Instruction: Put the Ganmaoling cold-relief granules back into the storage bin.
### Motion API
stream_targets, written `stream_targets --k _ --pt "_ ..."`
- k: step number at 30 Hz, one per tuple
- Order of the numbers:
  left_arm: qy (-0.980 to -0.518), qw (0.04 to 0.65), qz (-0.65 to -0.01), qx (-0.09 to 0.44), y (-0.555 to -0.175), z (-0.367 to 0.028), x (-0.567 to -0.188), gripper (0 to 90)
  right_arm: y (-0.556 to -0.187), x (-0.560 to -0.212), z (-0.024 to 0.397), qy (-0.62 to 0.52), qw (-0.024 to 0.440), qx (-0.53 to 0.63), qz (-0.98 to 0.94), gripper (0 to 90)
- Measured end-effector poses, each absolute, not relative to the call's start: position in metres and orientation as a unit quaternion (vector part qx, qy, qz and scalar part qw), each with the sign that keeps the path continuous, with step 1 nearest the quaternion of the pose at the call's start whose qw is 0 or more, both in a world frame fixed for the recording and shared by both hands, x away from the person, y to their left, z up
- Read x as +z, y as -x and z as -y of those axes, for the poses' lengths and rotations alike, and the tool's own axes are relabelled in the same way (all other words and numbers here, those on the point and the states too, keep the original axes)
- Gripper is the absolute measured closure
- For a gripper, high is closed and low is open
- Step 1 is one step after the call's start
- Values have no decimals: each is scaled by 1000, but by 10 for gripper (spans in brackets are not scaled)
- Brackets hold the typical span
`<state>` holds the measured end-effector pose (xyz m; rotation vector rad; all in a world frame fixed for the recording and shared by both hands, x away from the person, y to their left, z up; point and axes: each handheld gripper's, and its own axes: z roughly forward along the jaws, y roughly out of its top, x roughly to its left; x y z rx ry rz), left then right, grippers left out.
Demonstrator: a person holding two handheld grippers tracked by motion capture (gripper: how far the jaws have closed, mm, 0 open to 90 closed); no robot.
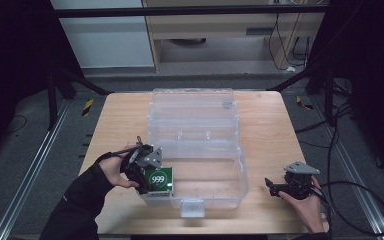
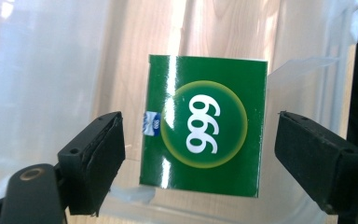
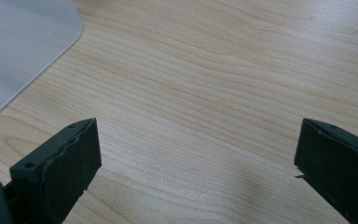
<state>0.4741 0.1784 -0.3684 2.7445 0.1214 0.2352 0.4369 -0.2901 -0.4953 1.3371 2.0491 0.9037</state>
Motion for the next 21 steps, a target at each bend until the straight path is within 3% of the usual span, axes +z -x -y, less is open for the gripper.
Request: stream_targets --k 9,21 --pt "-947 262 -128 137 -468 -221 -362 165 -436 -495 290 -494 264 335 -758 16" --pt "-874 344 -287 188 -465 -281 -388 162 -435 -495 290 -496 265 336 -755 16"
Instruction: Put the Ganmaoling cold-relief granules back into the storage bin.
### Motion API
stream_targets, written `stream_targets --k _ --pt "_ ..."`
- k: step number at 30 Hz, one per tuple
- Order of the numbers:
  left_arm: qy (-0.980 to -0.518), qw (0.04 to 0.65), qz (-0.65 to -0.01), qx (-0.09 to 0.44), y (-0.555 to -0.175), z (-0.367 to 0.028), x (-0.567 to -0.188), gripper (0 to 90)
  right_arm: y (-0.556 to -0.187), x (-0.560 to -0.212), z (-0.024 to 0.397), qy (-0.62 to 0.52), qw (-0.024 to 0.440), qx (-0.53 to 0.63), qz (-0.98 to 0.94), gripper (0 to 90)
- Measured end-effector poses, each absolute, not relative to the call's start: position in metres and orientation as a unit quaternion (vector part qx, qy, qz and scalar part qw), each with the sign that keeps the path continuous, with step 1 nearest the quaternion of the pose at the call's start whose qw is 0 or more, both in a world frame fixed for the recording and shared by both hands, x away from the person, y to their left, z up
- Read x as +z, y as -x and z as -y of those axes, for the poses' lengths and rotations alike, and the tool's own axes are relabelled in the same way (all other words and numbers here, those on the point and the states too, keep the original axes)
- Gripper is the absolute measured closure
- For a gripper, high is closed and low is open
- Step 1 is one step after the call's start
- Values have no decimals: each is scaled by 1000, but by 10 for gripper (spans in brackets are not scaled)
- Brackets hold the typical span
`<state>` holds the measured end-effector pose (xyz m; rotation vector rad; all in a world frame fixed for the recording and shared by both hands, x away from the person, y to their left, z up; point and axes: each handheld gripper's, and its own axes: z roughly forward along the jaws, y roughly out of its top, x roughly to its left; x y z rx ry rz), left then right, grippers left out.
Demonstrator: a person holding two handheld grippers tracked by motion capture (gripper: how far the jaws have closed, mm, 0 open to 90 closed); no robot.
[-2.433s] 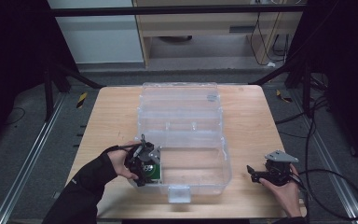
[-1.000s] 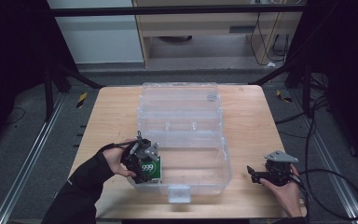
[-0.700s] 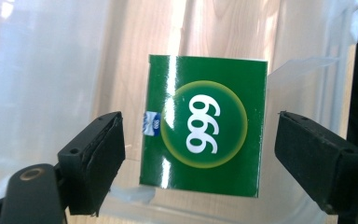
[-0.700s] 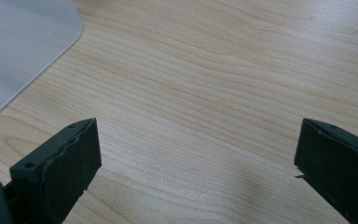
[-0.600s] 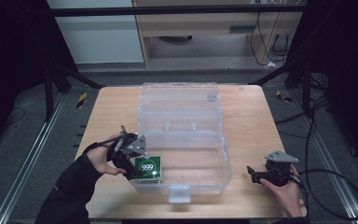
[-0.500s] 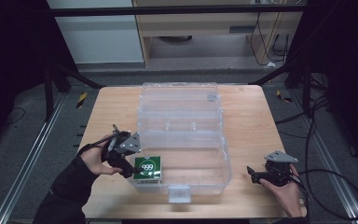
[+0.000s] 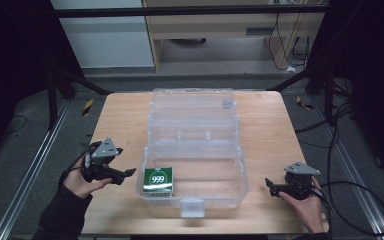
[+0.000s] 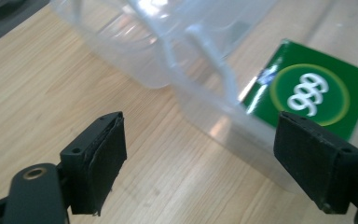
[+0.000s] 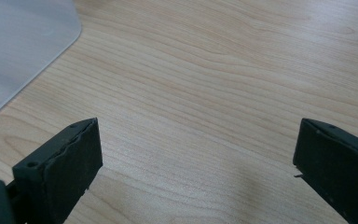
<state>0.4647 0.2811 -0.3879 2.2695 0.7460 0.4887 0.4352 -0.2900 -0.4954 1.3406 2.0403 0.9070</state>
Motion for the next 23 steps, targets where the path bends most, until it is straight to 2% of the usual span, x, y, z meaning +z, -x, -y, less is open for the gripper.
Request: stream_targets --k 12,23 --pt "-811 371 -400 211 -463 -315 -435 156 -434 -496 292 -501 266 336 -752 16" --pt "-763 360 -481 238 -461 -338 -464 163 -434 -498 293 -505 268 332 -750 15"
